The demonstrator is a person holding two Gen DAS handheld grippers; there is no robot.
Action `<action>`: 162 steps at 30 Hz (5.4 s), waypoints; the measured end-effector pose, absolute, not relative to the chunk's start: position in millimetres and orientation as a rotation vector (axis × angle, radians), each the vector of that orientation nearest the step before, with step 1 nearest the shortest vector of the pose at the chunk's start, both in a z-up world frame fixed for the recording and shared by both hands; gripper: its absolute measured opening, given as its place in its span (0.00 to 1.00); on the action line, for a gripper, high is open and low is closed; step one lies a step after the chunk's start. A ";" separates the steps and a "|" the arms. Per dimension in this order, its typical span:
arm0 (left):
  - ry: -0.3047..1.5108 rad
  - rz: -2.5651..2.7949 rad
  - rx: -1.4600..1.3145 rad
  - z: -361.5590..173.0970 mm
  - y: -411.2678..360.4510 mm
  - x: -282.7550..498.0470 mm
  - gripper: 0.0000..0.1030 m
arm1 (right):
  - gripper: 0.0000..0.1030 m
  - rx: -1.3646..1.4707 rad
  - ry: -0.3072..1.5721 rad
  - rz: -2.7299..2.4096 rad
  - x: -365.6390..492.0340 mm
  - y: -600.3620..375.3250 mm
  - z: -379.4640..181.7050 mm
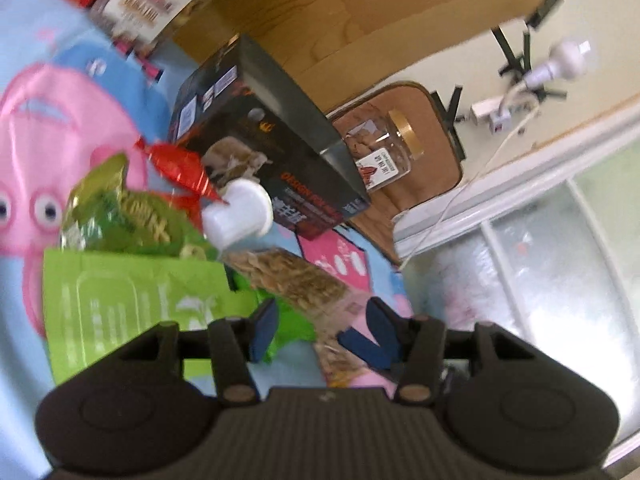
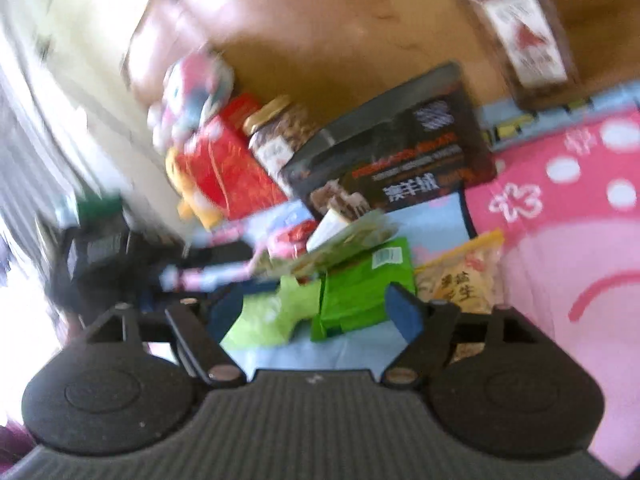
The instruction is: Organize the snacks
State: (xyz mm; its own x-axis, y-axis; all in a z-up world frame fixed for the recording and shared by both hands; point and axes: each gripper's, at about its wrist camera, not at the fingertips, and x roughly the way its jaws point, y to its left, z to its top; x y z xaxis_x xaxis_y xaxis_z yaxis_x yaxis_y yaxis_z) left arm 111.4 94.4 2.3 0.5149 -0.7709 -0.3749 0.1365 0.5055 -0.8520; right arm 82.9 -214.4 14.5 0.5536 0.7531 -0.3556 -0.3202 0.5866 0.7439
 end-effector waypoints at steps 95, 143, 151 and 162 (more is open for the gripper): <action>0.674 -0.458 -0.714 60.4 112.0 183.8 0.46 | 0.71 0.168 0.369 0.473 110.8 -124.1 38.9; 0.810 -0.395 -0.856 -16.4 176.1 174.9 0.77 | 0.41 -0.031 0.702 0.609 157.9 -29.8 9.7; 0.828 -0.428 -0.788 -25.2 153.3 177.9 0.25 | 0.16 -0.223 0.674 0.636 138.5 -3.8 -2.4; 0.698 -0.553 -0.791 21.6 152.0 126.8 0.22 | 0.04 -0.243 0.407 0.615 61.6 -23.9 27.7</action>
